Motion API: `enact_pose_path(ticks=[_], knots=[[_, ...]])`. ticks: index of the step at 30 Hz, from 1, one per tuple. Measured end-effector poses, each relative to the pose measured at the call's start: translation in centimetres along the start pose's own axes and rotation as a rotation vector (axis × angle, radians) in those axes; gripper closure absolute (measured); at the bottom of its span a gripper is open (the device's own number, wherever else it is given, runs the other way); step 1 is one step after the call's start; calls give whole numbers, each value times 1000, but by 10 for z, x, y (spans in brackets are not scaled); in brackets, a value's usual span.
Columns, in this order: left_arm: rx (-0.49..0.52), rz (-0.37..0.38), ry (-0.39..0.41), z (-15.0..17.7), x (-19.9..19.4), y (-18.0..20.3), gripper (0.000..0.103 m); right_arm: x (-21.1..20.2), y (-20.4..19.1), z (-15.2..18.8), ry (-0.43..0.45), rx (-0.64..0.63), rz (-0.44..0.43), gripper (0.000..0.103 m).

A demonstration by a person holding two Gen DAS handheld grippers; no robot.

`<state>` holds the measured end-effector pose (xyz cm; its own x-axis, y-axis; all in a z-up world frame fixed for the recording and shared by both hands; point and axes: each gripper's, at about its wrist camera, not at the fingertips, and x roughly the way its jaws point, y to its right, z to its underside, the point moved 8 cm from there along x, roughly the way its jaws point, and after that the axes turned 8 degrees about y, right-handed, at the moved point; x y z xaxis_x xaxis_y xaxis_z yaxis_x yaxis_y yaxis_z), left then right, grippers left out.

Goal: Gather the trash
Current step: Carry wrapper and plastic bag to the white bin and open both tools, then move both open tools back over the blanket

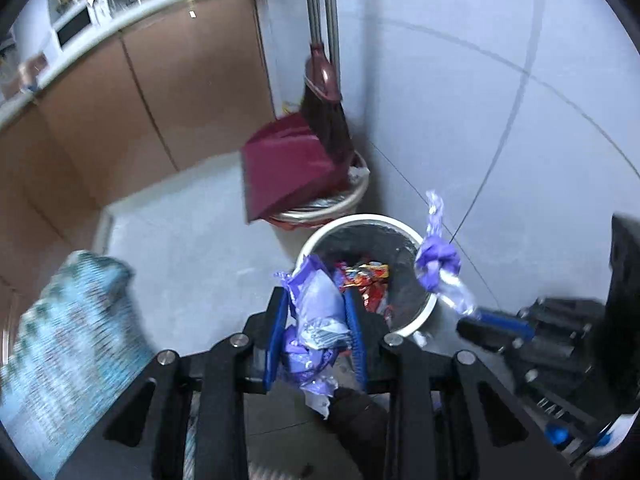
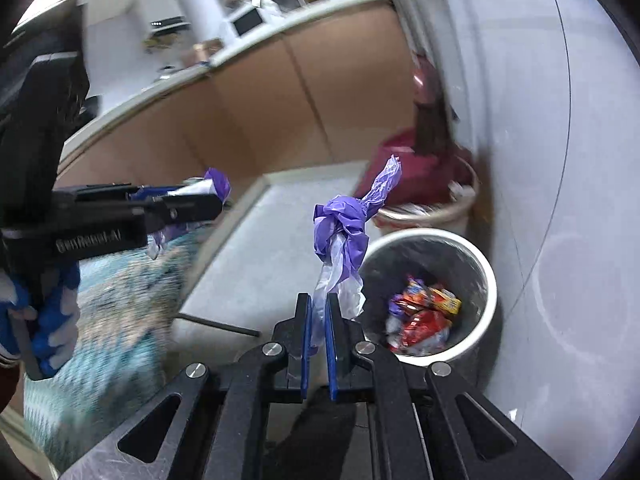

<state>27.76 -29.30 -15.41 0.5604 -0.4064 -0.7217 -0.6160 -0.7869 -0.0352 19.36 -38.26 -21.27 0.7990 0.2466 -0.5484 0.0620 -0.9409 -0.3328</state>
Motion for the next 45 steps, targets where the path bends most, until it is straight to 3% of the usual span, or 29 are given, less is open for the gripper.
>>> enact_pose_path(ticks=[8,14,16,18,21,26,31,38,45], knots=[[-70,43,-87,-22,108,9,73,70,65,7,-74,87,77,94],[-124,75,-123,-22,148,16,70,91,91,17,-106,132,108,93],[-129,78,-125,-22,155,18,55,98,97,18,-117,129,122,87],[-143,80,-119,-25,159,19,50,99,100,19,-122,123,144,65],[-164,95,-113,-28,158,20,50,97,105,22,-125,131,163,58],[-158,87,-64,-31,126,19,50,77,97,22,-116,121,194,57],[-164,39,11,-33,69,11,50,43,65,4,-52,84,208,50],[-183,-48,155,-21,-42,-11,45,-26,-11,-20,57,-1,192,38],[-188,-169,261,22,-145,-37,34,-87,-97,-29,144,-85,134,22]])
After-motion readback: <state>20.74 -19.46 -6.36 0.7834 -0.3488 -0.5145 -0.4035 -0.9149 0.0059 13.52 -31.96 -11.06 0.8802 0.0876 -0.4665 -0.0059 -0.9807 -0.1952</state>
